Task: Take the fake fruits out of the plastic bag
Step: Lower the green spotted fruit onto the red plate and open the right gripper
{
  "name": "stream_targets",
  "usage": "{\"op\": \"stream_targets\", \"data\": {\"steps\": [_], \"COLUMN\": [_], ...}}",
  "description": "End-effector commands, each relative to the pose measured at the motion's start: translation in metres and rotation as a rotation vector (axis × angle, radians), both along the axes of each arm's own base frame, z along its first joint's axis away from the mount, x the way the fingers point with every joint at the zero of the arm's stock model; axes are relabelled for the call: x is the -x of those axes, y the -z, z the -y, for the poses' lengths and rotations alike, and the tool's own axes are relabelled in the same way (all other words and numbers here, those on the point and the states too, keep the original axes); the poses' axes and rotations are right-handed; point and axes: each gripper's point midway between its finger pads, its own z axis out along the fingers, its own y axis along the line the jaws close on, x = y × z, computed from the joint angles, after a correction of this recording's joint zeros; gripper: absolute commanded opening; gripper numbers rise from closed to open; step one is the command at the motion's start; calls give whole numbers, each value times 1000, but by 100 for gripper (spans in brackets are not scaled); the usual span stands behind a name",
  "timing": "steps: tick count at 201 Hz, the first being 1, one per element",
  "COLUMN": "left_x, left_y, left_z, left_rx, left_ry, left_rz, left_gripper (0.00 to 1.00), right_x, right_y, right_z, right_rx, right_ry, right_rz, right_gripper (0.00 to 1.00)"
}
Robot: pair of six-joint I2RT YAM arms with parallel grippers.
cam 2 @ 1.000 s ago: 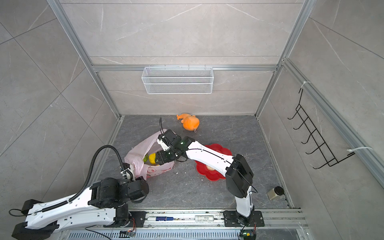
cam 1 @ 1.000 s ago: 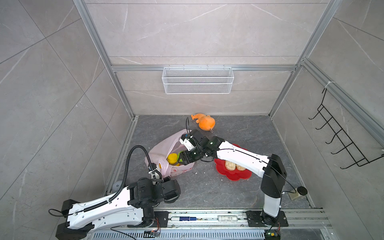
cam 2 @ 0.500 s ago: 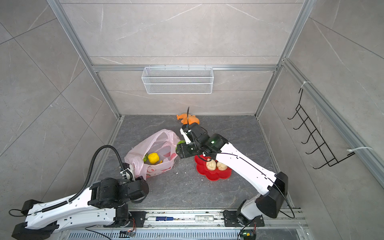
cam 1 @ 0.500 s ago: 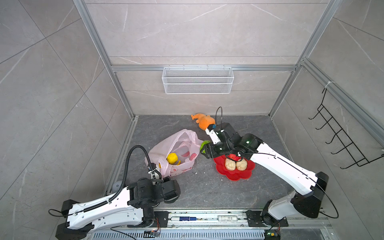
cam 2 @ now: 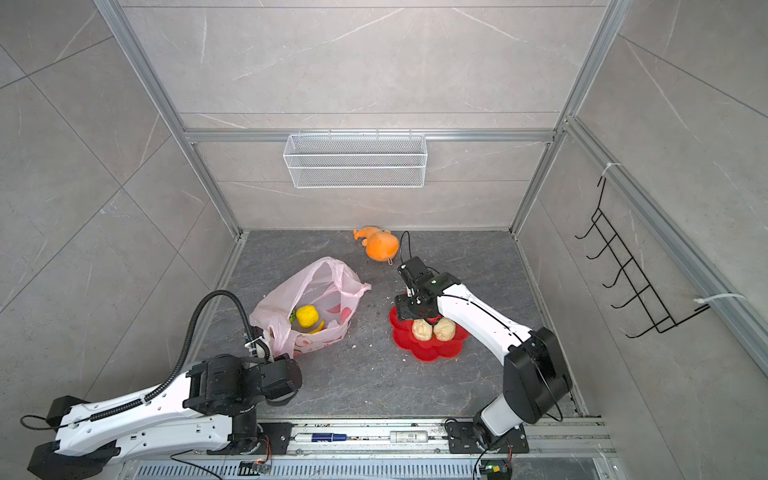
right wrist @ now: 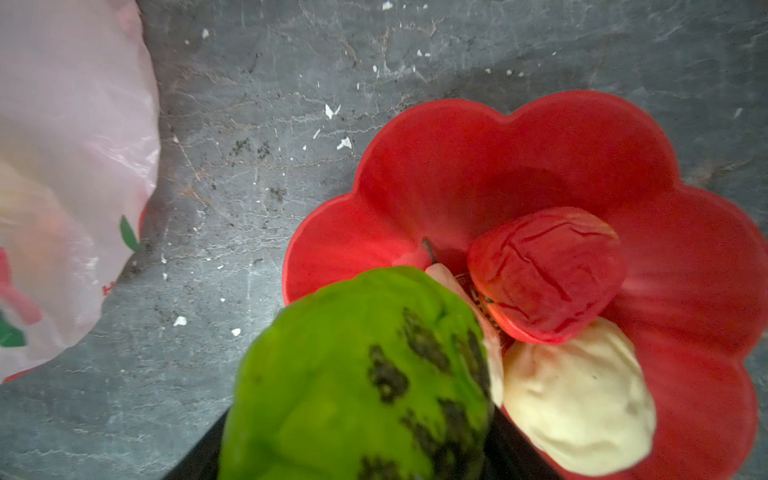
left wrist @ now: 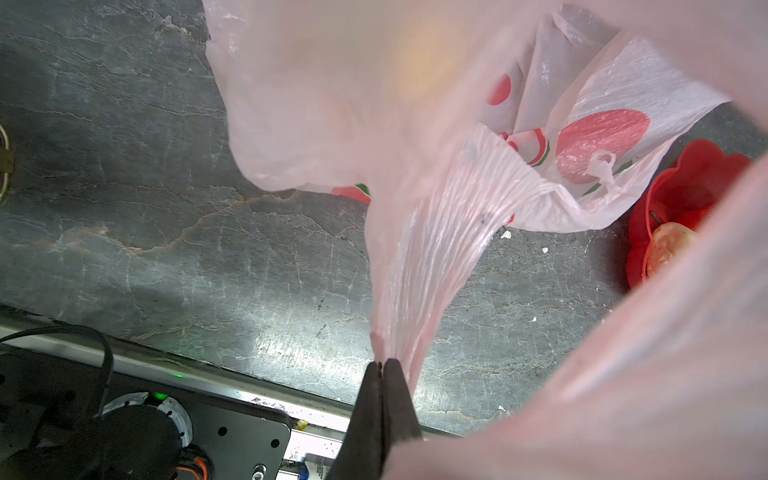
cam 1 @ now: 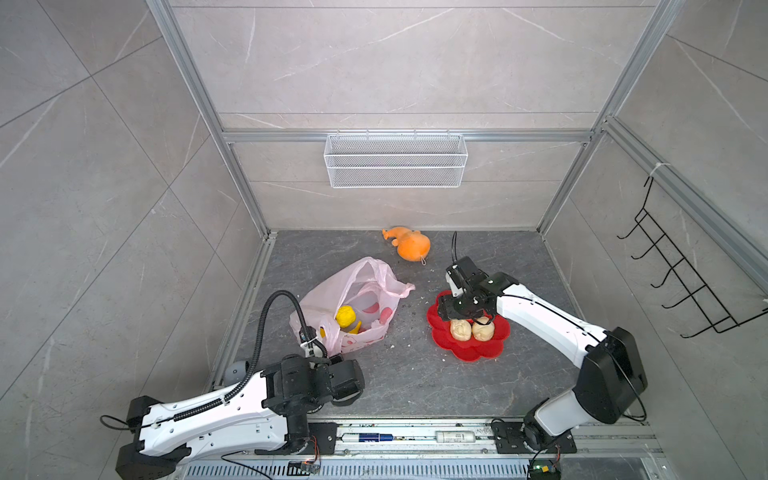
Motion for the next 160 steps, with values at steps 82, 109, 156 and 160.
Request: {"op": "stream_targets", "data": {"steps": [82,109,156,160], "left_x": [2,2,1,1], "left_y": [-7,-5,-7,-7], "left_z": [-1,-1,-4,-5], "left_rx": [3,-4,-6,-8], "left_ry": [12,4,-24,-26], "left_rz": [-4,-9,-1,0], "left_gripper": [0,0,0,0], "right_x": [-22,-23,-23,-23], "right_y": [44,52,51,51], "right_z": [11,14,19,19], "right_rx": [84,100,120,124], "right_ry": [6,2,-2,-2], "right_rz": [-38,-58,-58,-58], "right_gripper": [49,53,62,64]}}
